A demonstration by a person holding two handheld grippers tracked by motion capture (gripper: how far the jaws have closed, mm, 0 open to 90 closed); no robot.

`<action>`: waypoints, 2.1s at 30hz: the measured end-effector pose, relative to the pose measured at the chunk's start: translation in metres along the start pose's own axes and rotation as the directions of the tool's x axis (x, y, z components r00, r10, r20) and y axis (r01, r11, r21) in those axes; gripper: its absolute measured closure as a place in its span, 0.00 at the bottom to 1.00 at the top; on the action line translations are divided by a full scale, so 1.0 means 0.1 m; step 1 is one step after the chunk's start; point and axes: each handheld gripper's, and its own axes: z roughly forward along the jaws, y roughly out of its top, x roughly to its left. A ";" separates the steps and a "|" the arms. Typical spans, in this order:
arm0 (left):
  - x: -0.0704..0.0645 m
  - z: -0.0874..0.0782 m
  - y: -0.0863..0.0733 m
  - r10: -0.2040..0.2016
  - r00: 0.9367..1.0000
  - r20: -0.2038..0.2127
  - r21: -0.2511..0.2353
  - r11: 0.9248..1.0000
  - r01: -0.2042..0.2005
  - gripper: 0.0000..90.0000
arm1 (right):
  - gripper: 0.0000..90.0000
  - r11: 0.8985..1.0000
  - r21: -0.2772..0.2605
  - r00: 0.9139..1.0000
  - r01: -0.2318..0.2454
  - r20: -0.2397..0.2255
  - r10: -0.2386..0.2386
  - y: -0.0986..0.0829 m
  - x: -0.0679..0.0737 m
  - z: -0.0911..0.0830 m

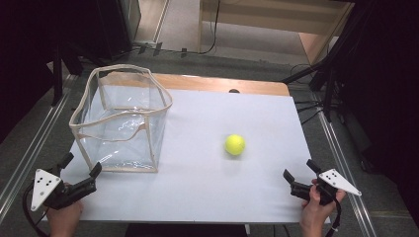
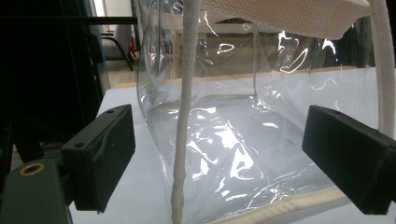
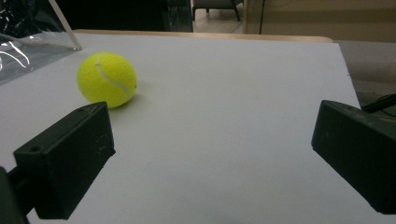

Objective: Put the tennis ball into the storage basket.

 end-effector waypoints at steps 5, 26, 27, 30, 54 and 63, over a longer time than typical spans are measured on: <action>0.00 -0.01 0.00 0.000 1.000 -0.009 -0.001 1.000 0.000 0.11 | 0.00 1.000 0.014 1.000 0.005 0.000 -0.005 0.03 -0.01 0.02; -0.02 -0.01 -0.01 0.007 1.000 -0.006 0.002 1.000 -0.007 0.11 | 0.00 0.986 0.115 0.989 0.121 -0.104 -0.109 0.42 0.21 0.31; -0.02 -0.01 -0.01 0.007 1.000 -0.004 0.003 1.000 -0.007 0.11 | 0.00 0.986 0.116 0.989 0.116 -0.107 -0.104 0.43 0.22 0.32; -0.02 -0.02 -0.01 0.009 1.000 -0.005 0.004 1.000 -0.009 0.11 | 0.00 0.982 0.145 0.987 0.124 -0.122 -0.106 0.47 0.26 0.40; -0.03 -0.01 0.00 0.015 1.000 0.001 0.006 1.000 -0.015 0.11 | 0.00 0.939 0.270 0.963 0.212 -0.223 -0.153 0.72 0.46 0.83; -0.03 -0.01 0.00 0.014 1.000 0.002 0.006 1.000 -0.014 0.11 | 0.00 0.920 0.316 0.955 0.234 -0.251 -0.157 0.80 0.52 0.97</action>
